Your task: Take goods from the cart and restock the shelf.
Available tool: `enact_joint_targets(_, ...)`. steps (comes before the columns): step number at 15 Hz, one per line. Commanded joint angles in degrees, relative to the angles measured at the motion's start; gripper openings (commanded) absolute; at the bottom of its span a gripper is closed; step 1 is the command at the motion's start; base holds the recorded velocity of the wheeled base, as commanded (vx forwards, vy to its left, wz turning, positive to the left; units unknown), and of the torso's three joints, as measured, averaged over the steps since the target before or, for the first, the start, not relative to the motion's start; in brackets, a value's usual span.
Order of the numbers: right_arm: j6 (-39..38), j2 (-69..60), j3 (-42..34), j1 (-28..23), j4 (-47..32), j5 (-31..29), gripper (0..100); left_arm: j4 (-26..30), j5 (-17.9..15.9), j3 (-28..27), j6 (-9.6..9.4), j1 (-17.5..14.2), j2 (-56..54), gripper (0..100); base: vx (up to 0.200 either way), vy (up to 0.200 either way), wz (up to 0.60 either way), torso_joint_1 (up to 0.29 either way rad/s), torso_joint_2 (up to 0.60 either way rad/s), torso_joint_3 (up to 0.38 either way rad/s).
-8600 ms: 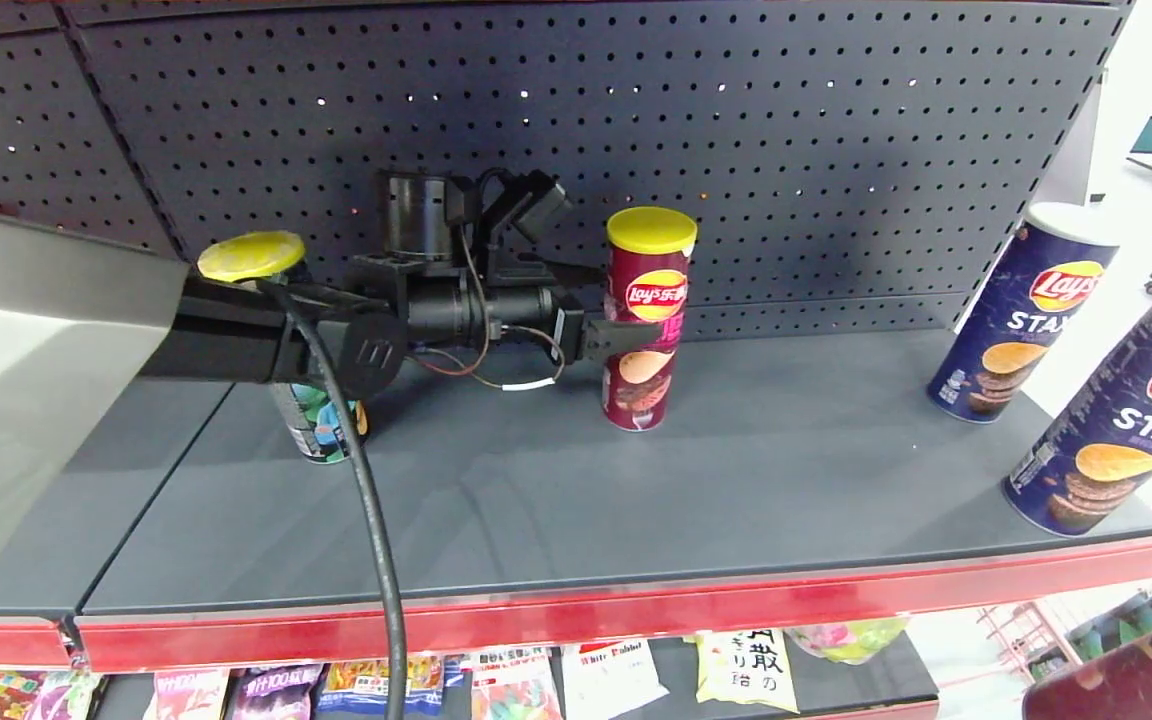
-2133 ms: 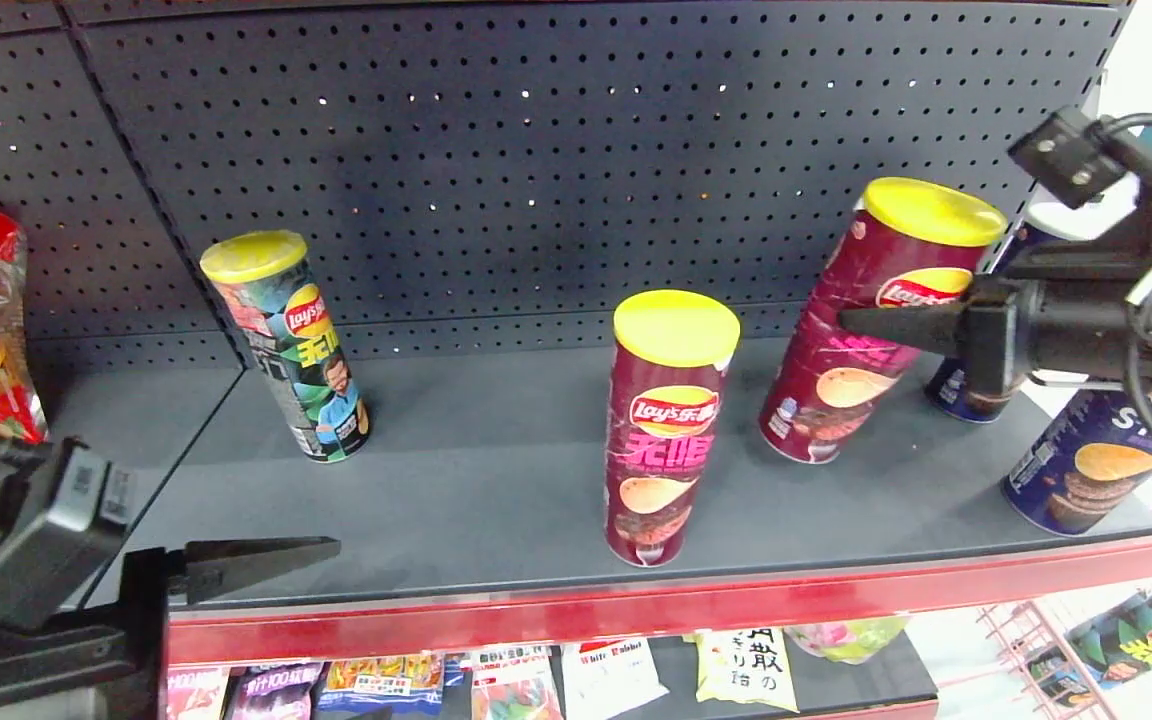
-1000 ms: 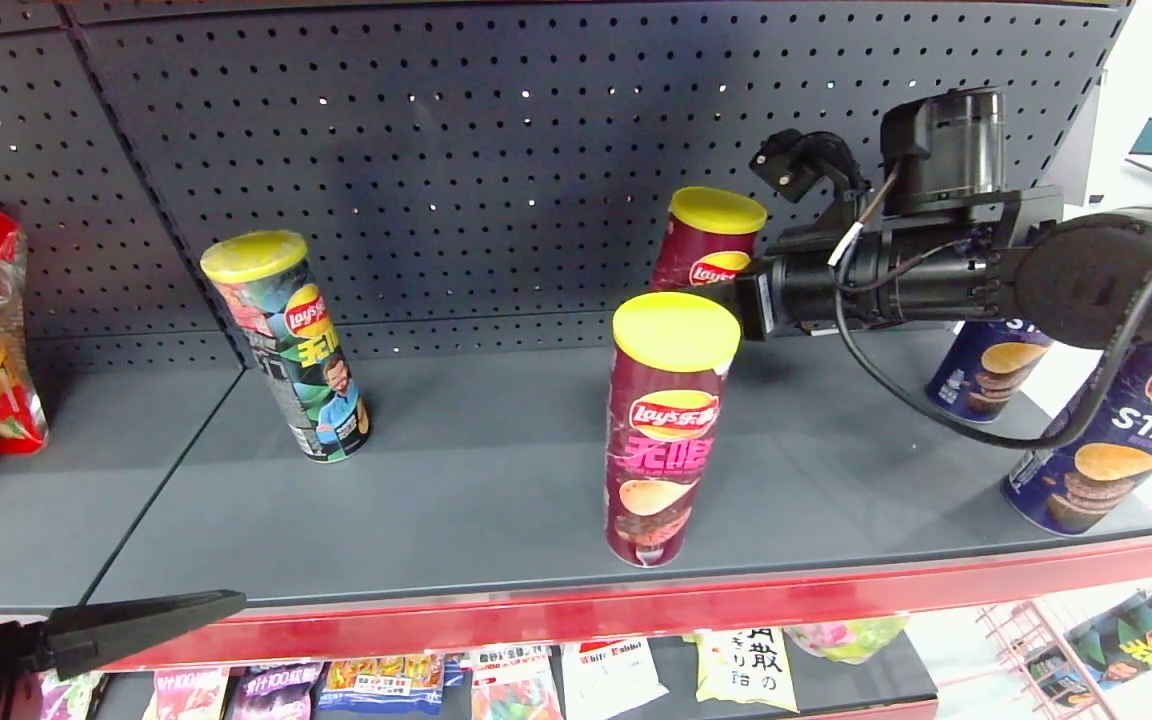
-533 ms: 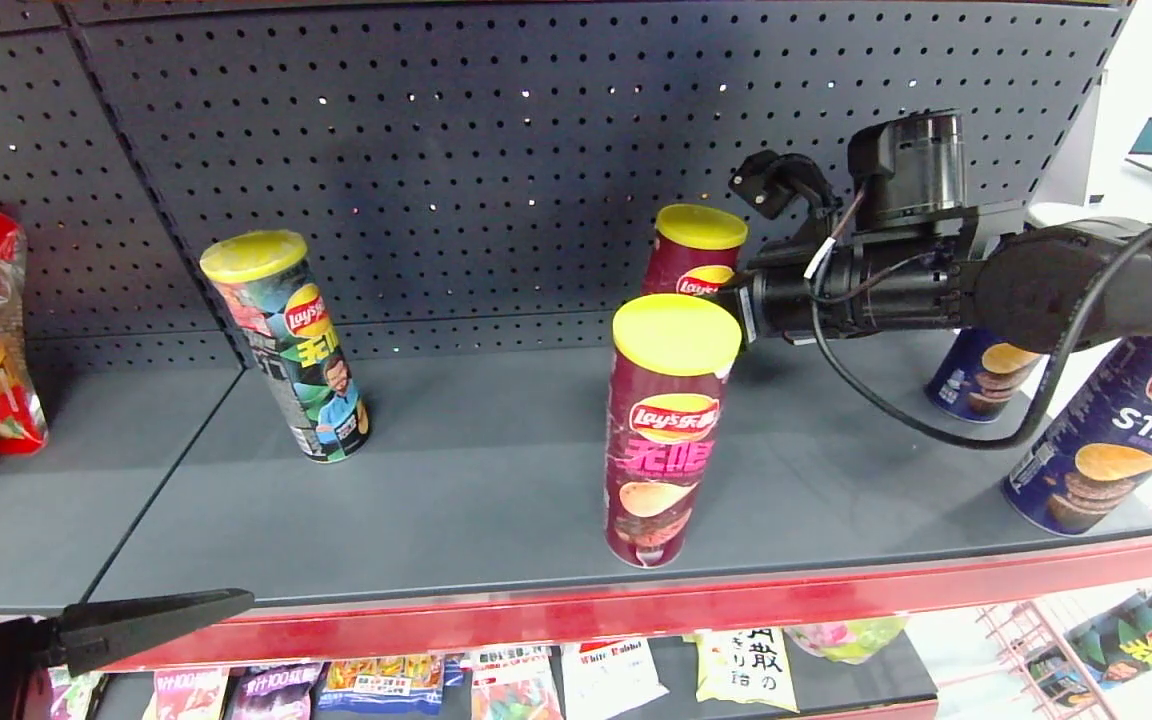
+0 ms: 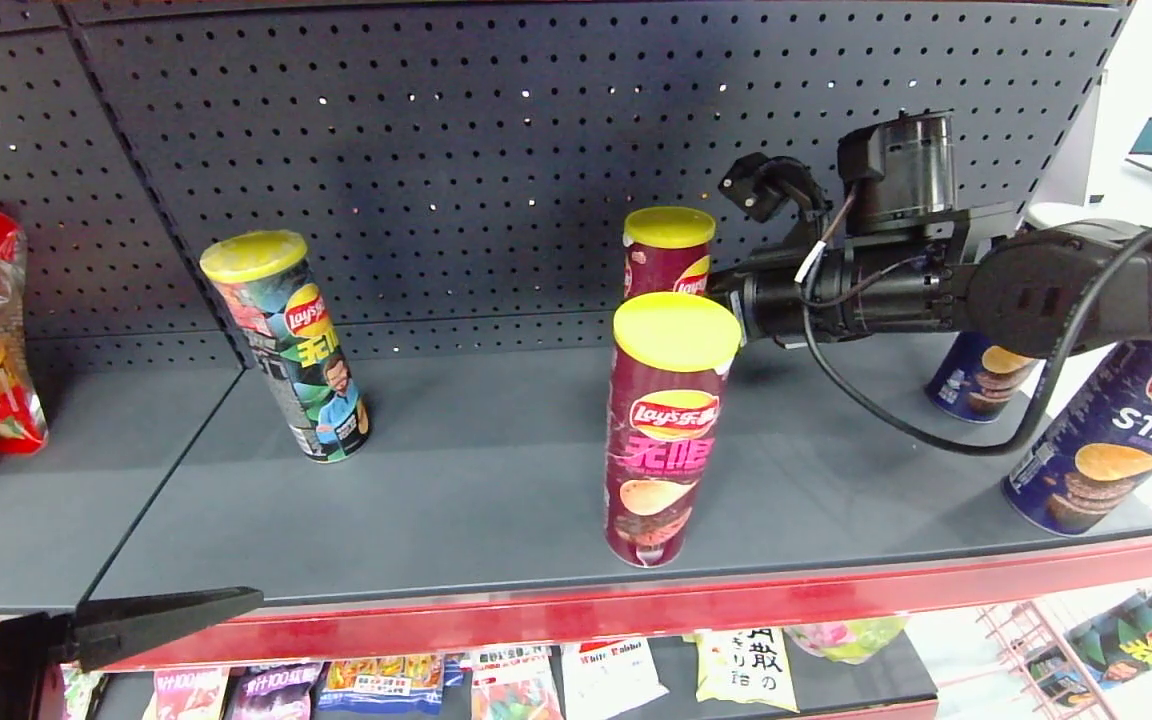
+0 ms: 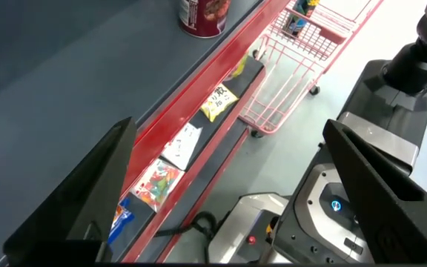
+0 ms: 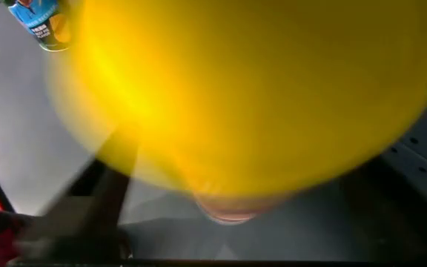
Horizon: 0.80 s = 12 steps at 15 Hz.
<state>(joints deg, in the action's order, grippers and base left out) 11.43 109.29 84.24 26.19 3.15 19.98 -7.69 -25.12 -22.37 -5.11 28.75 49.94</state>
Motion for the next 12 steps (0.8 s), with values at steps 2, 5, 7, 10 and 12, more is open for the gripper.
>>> enact_joint_targets(2,-0.1,-1.6,-0.9,0.1,-0.2,-0.3,100,0.0,-0.1,0.0,0.01,0.0,0.5,100,0.000,0.000,0.00,0.000,0.00,0.000)
enact_joint_targets(5,-0.3,-6.1,-5.8,-0.1,-0.6,-1.3,100,-0.2,-0.1,-0.5,0.01,0.0,1.5,100,0.000,0.000,0.00,0.000,0.00,0.000)
enact_joint_targets(7,-0.8,-9.4,-10.1,-0.3,-0.3,-2.1,100,-0.3,0.0,-1.0,-0.08,0.0,2.6,100,0.000,0.000,0.00,0.000,0.00,0.000)
enact_joint_targets(10,-2.4,-15.2,-17.9,-0.7,0.0,-5.1,100,-0.4,0.0,-1.8,-0.52,0.0,5.1,100,0.000,0.000,0.00,0.000,0.00,0.000)
enact_joint_targets(12,-3.3,-20.3,-23.6,-1.3,0.0,-6.4,100,-0.4,0.0,-2.2,-0.69,0.0,6.4,100,0.000,0.000,0.00,0.000,0.00,0.000)
